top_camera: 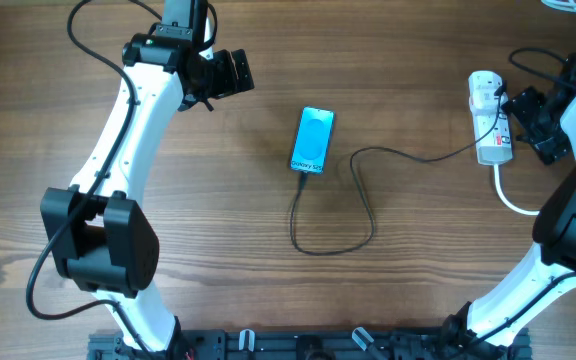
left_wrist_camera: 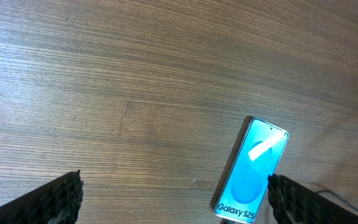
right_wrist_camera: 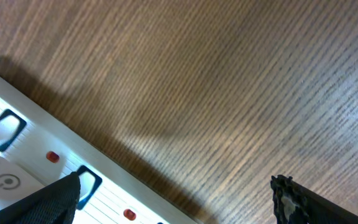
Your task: Plug charger to phone and switch on socket
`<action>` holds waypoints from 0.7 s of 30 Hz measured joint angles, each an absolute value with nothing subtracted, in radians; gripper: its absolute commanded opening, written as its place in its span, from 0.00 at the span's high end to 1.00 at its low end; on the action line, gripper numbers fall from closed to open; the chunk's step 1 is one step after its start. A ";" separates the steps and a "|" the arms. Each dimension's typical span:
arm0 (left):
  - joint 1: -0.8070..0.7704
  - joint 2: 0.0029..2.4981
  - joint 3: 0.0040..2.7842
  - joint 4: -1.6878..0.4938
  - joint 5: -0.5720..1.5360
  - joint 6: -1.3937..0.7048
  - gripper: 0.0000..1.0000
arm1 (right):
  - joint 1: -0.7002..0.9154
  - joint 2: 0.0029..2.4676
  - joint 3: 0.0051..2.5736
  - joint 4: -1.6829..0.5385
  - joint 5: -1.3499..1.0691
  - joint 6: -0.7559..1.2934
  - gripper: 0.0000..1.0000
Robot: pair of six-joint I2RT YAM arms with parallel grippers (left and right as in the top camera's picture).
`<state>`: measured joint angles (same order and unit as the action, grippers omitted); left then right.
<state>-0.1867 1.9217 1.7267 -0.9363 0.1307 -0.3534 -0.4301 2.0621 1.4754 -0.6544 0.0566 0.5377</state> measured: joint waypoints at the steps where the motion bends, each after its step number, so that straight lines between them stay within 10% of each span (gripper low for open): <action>1: -0.187 1.922 1.727 -0.936 0.131 -0.353 0.00 | -0.430 2.063 1.475 -0.652 0.056 0.538 0.00; 21: -0.187 1.922 1.727 -0.936 0.131 -0.353 0.00 | -0.435 2.095 1.475 -0.630 0.023 0.485 0.00</action>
<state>-0.1867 1.9217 1.7267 -0.9363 0.1307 -0.3534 -0.4351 2.0953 1.4754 -0.6304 0.0227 0.4850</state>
